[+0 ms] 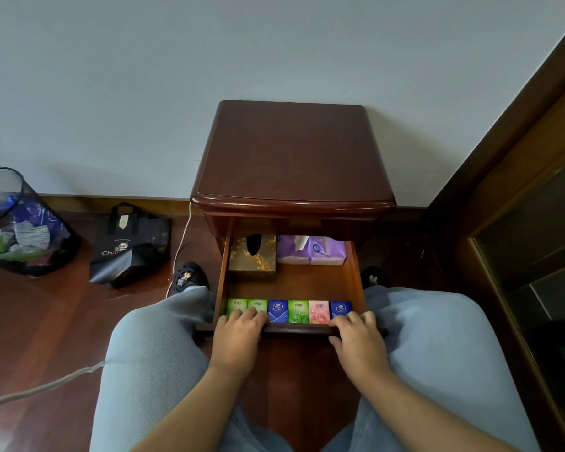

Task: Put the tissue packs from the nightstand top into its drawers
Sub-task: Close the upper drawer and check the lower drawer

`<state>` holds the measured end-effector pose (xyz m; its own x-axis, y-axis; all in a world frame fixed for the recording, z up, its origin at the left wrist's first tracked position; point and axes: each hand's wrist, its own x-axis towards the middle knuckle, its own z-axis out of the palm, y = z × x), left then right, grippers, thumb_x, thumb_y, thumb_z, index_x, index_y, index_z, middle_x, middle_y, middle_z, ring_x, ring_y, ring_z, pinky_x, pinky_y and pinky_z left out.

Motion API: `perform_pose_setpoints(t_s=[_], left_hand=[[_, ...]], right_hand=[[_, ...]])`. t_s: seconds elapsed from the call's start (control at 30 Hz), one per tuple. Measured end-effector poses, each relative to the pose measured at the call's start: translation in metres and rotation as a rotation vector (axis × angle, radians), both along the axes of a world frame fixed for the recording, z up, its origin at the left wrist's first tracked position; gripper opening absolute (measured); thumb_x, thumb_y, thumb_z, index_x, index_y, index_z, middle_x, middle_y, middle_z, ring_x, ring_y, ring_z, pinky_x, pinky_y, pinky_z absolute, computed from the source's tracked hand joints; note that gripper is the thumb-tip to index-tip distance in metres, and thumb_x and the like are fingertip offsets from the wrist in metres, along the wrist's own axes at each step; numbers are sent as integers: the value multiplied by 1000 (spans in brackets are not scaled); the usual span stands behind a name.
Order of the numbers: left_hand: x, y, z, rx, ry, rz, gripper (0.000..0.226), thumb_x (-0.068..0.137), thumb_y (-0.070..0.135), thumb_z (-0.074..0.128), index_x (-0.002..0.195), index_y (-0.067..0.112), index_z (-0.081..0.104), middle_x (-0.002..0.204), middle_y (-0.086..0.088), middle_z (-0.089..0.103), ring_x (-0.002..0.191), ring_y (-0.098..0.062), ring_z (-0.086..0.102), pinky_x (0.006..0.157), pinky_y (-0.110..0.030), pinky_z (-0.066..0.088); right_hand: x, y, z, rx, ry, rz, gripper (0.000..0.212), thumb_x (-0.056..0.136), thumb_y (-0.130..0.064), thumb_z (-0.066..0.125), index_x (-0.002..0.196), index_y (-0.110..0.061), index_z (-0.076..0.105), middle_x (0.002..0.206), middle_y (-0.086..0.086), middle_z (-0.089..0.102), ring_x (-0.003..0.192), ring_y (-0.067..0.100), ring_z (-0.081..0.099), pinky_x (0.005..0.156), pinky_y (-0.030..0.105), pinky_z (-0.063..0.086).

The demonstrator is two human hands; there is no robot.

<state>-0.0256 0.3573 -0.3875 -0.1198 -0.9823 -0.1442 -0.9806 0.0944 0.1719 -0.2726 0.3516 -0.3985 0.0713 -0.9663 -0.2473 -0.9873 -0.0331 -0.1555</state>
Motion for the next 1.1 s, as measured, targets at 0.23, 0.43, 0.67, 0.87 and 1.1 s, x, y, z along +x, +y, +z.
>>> perform_pose_setpoints(t_s=[0.23, 0.43, 0.67, 0.87, 1.1], left_hand=[[-2, 3, 5, -27, -24, -20, 43, 74, 18, 87, 112, 30, 72, 104, 7, 72, 94, -23, 68, 76, -38, 54], [-2, -4, 8, -69, -10, -14, 40, 74, 18, 87, 110, 28, 71, 102, 6, 71, 91, -24, 68, 73, -39, 55], [-3, -21, -2, -240, 24, -90, 30, 73, 11, 87, 97, 24, 75, 97, -2, 68, 84, -28, 65, 66, -43, 53], [-8, -30, -14, -235, 23, -166, 37, 69, 16, 90, 104, 22, 79, 99, 0, 70, 86, -25, 68, 68, -39, 57], [-14, -34, -30, -135, 59, -95, 52, 85, 23, 64, 136, 15, 66, 132, -5, 66, 122, -25, 64, 101, -44, 54]], right_hand=[[1, -3, -3, -16, -77, -36, 39, 101, -45, 61, 138, -31, 59, 137, -10, 57, 131, 16, 41, 101, 30, 50], [1, -11, -5, -77, -80, -44, 38, 104, -43, 58, 139, -31, 60, 137, -9, 56, 130, 17, 42, 103, 28, 48], [3, -26, -8, -177, -103, -103, 34, 94, -34, 76, 126, -24, 72, 126, 2, 58, 121, 26, 49, 90, 38, 58], [13, -39, -21, -331, -221, -196, 36, 80, -23, 89, 106, -21, 66, 104, 2, 64, 96, 23, 58, 71, 34, 55], [18, -55, -39, -434, -316, -201, 28, 87, -21, 82, 101, -25, 58, 97, -6, 60, 94, 9, 45, 70, 28, 48]])
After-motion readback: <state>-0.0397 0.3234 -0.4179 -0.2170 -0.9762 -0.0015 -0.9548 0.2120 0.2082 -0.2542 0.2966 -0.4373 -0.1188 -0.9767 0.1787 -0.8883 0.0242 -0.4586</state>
